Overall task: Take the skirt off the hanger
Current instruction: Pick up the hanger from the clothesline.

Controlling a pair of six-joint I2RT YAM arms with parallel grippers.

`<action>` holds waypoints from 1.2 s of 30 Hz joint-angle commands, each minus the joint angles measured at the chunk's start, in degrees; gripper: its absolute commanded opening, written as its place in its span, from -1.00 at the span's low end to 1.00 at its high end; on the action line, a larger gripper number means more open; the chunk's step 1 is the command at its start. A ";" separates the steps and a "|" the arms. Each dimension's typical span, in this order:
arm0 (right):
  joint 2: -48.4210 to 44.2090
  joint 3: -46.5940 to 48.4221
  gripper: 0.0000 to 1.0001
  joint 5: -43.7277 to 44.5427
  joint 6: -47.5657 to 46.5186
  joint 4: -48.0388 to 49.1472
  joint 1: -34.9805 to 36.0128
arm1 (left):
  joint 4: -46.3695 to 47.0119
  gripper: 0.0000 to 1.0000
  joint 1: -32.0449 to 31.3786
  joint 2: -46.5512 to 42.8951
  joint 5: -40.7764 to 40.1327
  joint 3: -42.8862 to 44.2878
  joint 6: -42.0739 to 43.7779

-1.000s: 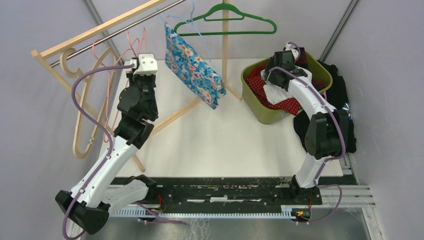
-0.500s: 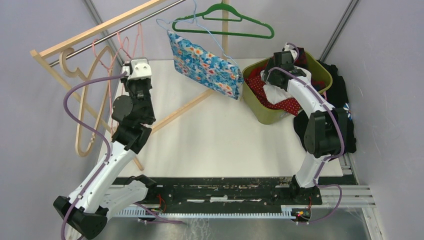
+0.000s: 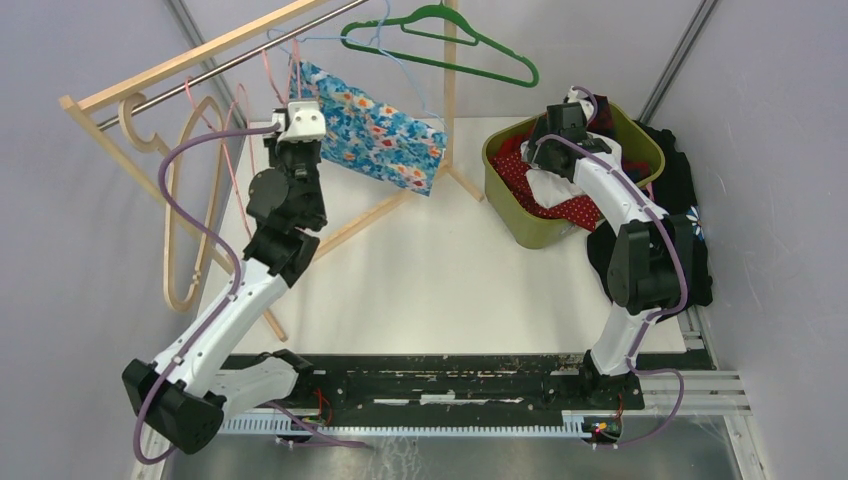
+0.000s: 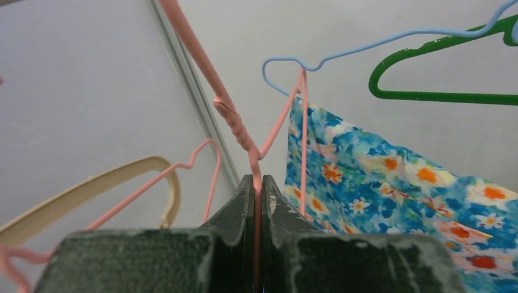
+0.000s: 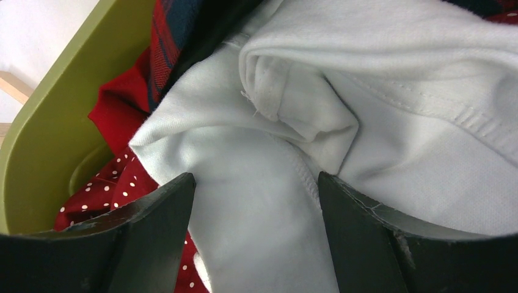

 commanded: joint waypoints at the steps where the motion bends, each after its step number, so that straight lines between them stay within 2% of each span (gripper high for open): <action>1: 0.40 0.60 0.59 -1.31 -0.31 1.26 -0.11 | 5.16 -0.94 0.66 3.17 -0.67 4.93 0.56; 9: -1.03 -1.32 0.58 -0.98 -1.36 2.00 -0.21 | 9.37 -0.94 0.95 6.88 0.78 7.27 1.31; 18: -1.17 -2.60 0.58 -0.96 -1.50 2.80 -0.29 | 12.41 -0.94 0.75 1.65 4.05 1.06 0.97; 28: -0.10 -1.82 0.57 -2.35 -0.42 2.58 -0.31 | 13.82 -0.94 0.93 1.60 0.61 1.18 4.01; 36: -0.85 -2.44 0.55 -2.63 -0.55 2.64 -0.29 | 11.32 -0.94 3.60 5.83 -0.86 4.44 0.46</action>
